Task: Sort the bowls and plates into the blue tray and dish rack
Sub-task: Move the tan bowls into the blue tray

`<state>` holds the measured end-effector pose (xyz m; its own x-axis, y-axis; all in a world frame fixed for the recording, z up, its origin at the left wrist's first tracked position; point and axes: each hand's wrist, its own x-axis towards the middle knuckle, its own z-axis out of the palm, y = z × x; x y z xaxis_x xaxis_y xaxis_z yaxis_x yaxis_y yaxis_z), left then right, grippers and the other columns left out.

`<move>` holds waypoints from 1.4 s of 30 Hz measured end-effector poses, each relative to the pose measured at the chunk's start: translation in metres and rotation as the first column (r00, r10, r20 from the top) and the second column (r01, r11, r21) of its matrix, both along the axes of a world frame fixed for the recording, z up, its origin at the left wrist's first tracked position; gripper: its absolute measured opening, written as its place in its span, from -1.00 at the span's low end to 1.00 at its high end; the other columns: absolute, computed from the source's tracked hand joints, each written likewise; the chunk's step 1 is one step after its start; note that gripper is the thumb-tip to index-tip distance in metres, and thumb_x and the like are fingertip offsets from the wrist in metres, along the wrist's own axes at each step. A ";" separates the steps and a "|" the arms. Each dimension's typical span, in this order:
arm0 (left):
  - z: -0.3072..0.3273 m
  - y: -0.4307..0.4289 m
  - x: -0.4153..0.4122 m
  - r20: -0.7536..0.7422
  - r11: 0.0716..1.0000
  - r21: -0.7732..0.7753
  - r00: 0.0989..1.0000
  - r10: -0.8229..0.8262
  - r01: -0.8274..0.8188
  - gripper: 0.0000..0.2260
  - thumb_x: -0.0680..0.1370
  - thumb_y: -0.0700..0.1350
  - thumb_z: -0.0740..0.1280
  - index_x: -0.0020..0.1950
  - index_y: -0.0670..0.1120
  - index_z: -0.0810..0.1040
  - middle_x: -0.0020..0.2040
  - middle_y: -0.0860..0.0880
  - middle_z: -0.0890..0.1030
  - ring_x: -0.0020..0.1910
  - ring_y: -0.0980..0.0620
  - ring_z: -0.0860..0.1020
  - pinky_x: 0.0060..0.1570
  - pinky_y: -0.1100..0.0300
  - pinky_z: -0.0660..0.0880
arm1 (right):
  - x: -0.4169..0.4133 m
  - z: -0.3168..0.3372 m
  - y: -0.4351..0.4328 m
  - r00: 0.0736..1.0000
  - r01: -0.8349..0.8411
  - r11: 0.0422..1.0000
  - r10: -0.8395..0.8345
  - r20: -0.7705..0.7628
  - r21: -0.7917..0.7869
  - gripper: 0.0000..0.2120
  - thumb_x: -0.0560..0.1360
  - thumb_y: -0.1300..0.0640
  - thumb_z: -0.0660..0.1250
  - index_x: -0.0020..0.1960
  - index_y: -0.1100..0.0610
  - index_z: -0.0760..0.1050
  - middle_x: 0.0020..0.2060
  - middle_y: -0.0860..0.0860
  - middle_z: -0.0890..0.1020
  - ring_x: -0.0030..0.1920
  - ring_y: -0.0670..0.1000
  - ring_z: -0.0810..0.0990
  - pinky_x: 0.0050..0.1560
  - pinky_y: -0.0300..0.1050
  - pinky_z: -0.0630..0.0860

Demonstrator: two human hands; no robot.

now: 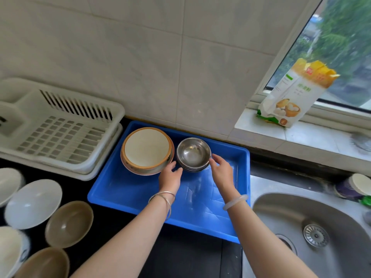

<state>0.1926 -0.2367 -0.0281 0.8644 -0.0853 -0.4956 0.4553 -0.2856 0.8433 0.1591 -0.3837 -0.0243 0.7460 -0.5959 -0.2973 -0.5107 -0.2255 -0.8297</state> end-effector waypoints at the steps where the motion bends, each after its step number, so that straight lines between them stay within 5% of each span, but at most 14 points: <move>1: 0.002 0.008 -0.005 0.025 1.000 0.020 0.999 -0.023 0.023 -0.61 0.56 -0.18 0.23 0.40 -0.14 0.37 0.39 -0.07 0.43 0.34 -0.03 0.42 0.21 0.23 0.33 | -0.006 0.003 0.005 1.000 -0.011 1.000 0.012 0.005 -0.026 -0.67 0.59 0.08 0.20 0.31 0.13 0.46 0.24 0.05 0.56 0.19 -0.01 0.50 0.11 -0.19 0.38; 10: 0.020 0.112 -0.075 0.278 0.967 0.255 0.959 -0.061 -0.013 -0.71 0.56 -0.20 0.25 0.28 -0.13 0.48 0.25 -0.05 0.55 0.14 -0.01 0.56 0.04 0.27 0.39 | -0.052 0.022 0.103 0.954 -0.299 0.954 0.299 0.012 0.008 -0.76 0.57 0.08 0.19 0.13 0.08 0.58 -0.09 -0.08 0.61 0.00 0.00 0.61 -0.05 -0.13 0.51; 16: 0.013 0.208 -0.129 0.334 0.908 0.338 0.933 0.132 -0.249 -0.73 0.54 -0.21 0.27 0.25 -0.09 0.51 0.20 -0.06 0.56 0.12 -0.02 0.54 0.10 0.14 0.46 | -0.070 0.002 0.192 0.823 -0.561 0.827 0.563 -0.082 0.041 -0.77 0.56 0.06 0.19 0.08 0.07 0.59 -0.02 0.01 0.66 0.01 0.04 0.62 0.02 -0.10 0.50; 20: 0.007 0.254 -0.154 0.373 0.788 0.463 0.896 0.242 -0.406 -0.74 0.49 -0.26 0.34 0.18 -0.13 0.55 0.08 -0.11 0.59 0.12 -0.10 0.53 0.13 0.18 0.38 | -0.065 -0.011 0.243 0.704 -0.697 0.717 0.688 -0.174 0.010 -0.71 0.58 0.06 0.18 0.22 0.12 0.54 -0.01 0.03 0.63 0.01 0.01 0.58 0.01 -0.15 0.44; 24: -0.004 0.291 -0.173 0.368 0.669 0.563 0.872 0.323 -0.485 -0.68 0.43 -0.30 0.39 0.17 -0.12 0.57 0.19 -0.14 0.54 0.22 -0.15 0.46 0.28 0.01 0.30 | -0.046 -0.020 0.283 0.631 -0.759 0.651 0.732 -0.256 -0.008 -0.62 0.58 0.02 0.21 0.36 0.12 0.42 0.16 0.08 0.59 0.15 0.05 0.56 0.03 -0.18 0.40; 29: -0.015 0.316 -0.184 0.320 0.645 0.498 0.814 0.485 -0.580 -0.59 0.42 -0.36 0.38 0.22 -0.07 0.51 0.23 -0.17 0.46 0.23 -0.18 0.44 0.24 -0.01 0.36 | -0.028 -0.031 0.308 0.678 -0.714 0.699 0.676 -0.290 -0.041 -0.82 0.57 0.08 0.22 0.10 0.11 0.51 -0.25 -0.07 0.53 -0.25 -0.06 0.53 -0.20 -0.13 0.52; 32: -0.020 0.323 -0.185 0.241 0.666 0.365 0.757 0.607 -0.651 -0.53 0.44 -0.40 0.32 0.29 -0.07 0.42 0.26 -0.16 0.44 0.15 -0.14 0.53 0.16 -0.03 0.48 | -0.025 -0.037 0.313 0.720 -0.650 0.759 0.624 -0.303 0.020 -0.92 0.56 0.13 0.24 0.00 0.09 0.49 -0.23 0.02 0.57 -0.16 0.05 0.63 -0.02 0.06 0.62; 37: -0.030 0.326 -0.186 0.095 0.678 0.248 0.714 0.694 -0.692 -0.58 0.51 -0.29 0.28 0.34 -0.02 0.35 0.29 -0.12 0.52 0.17 -0.13 0.54 0.08 0.07 0.45 | -0.028 -0.035 0.312 0.837 -0.435 0.850 0.503 -0.215 0.298 -0.79 0.54 0.27 0.24 -0.20 0.02 0.50 -0.11 0.07 0.63 -0.19 -0.06 0.63 -0.17 -0.17 0.63; 42: -0.041 0.331 -0.185 0.004 0.701 0.135 0.708 0.706 -0.700 -0.65 0.53 -0.28 0.24 0.30 -0.05 0.44 0.28 -0.16 0.53 0.25 -0.14 0.50 0.24 -0.11 0.45 | -0.039 -0.017 0.304 0.863 -0.440 0.843 0.492 -0.113 0.311 -0.88 0.53 0.24 0.28 0.02 0.09 0.56 -0.10 0.02 0.65 -0.15 -0.07 0.67 -0.22 -0.27 0.61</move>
<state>0.0075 0.0942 -0.0694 0.6257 0.5994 -0.4992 0.6007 0.0381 0.7986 0.1198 -0.0798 -0.0415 0.8322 -0.0699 -0.5500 -0.5475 -0.2603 -0.7953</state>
